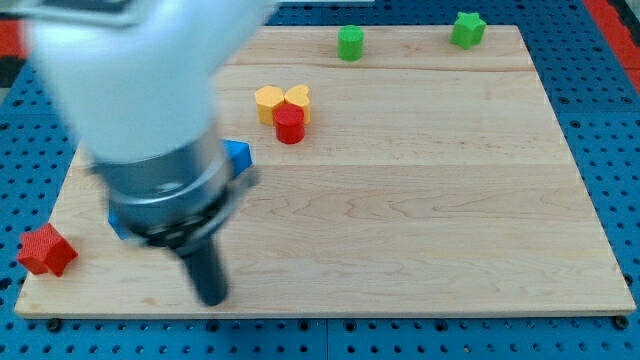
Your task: Drag the red star to the bottom left of yellow hexagon
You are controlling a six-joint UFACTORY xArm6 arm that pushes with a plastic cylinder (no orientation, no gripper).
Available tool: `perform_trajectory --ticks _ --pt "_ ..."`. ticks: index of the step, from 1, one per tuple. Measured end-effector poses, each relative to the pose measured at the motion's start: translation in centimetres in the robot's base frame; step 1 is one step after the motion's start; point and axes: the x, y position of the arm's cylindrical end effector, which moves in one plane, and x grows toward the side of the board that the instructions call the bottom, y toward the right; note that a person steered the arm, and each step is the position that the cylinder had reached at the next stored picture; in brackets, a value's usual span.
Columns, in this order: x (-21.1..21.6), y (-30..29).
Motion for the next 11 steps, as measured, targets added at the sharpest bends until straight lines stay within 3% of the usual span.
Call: perform_trajectory --ticks 2,3,7,10,11 --pt "0.2 -13.5" --pt "-1.1 -17.5" --pt "-13.6 -7.7" --pt "-12.2 -0.5" --pt "-15.3 -0.6"
